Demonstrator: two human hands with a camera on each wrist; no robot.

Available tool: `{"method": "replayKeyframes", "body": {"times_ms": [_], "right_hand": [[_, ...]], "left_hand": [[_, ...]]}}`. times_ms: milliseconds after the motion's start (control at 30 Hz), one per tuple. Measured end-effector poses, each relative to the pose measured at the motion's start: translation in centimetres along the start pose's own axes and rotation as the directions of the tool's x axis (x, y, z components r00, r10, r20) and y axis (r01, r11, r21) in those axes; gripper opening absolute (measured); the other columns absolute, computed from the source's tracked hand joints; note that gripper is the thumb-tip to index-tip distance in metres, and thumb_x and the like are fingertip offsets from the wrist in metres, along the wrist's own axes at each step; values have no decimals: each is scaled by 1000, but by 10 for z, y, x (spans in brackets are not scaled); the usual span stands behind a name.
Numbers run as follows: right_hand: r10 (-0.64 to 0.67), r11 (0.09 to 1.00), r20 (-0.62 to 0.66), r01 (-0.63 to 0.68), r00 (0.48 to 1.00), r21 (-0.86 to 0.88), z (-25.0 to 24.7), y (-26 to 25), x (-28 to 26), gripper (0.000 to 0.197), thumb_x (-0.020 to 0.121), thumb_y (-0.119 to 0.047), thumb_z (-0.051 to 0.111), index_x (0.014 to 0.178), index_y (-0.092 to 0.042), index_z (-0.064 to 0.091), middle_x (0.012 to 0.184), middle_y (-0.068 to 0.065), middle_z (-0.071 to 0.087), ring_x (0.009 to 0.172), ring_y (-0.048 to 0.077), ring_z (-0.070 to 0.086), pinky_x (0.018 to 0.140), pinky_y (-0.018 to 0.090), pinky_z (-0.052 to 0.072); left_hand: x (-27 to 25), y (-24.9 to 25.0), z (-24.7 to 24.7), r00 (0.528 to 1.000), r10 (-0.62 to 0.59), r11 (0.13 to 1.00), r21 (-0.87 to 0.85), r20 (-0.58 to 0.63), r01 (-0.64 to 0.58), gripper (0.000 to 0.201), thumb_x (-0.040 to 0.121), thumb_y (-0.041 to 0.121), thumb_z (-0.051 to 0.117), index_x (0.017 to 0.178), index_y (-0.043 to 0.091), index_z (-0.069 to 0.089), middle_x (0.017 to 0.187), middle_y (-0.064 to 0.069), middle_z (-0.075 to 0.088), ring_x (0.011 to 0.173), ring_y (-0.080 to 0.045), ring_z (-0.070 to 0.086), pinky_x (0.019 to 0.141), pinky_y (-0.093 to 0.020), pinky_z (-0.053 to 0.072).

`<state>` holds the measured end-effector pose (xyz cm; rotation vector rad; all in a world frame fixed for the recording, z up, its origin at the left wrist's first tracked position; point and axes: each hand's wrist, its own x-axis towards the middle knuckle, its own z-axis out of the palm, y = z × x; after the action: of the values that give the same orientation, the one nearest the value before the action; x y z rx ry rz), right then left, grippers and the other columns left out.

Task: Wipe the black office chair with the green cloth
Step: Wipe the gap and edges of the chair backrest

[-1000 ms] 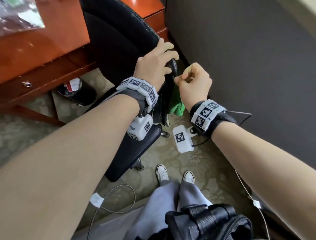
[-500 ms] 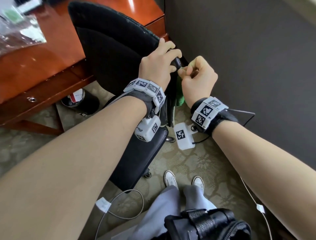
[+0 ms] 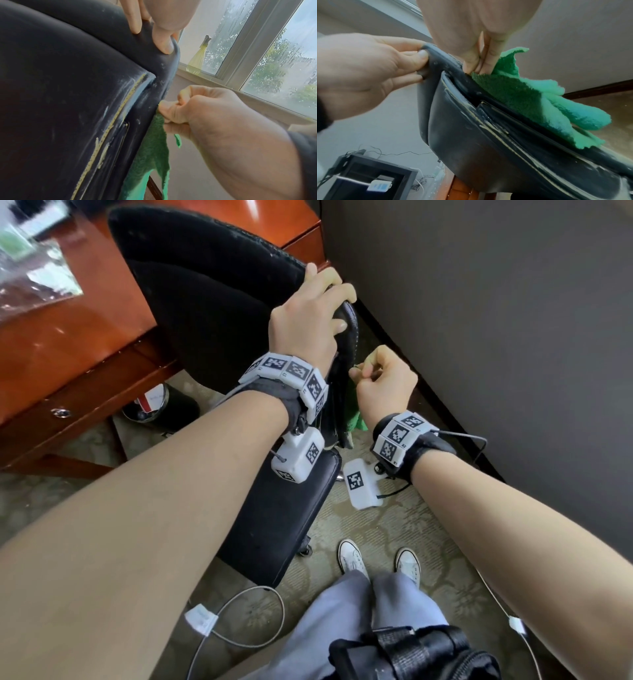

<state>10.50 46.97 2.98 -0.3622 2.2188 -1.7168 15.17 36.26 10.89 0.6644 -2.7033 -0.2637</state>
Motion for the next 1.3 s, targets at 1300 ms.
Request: {"method": "replayKeyframes", "body": {"times_ms": [1300], "right_hand": [[-72,997,144,66,987,48,9,53,16,9,81,-19,72,77,-24,66,80,-10,68,79,10,66,81,36,57]], "left_hand": [[-122,-10,98,908,-405,820,-483,-111,307,62,73,8,67,132,20,52,135,6,46,109,-6,55,89,-20,47]]}}
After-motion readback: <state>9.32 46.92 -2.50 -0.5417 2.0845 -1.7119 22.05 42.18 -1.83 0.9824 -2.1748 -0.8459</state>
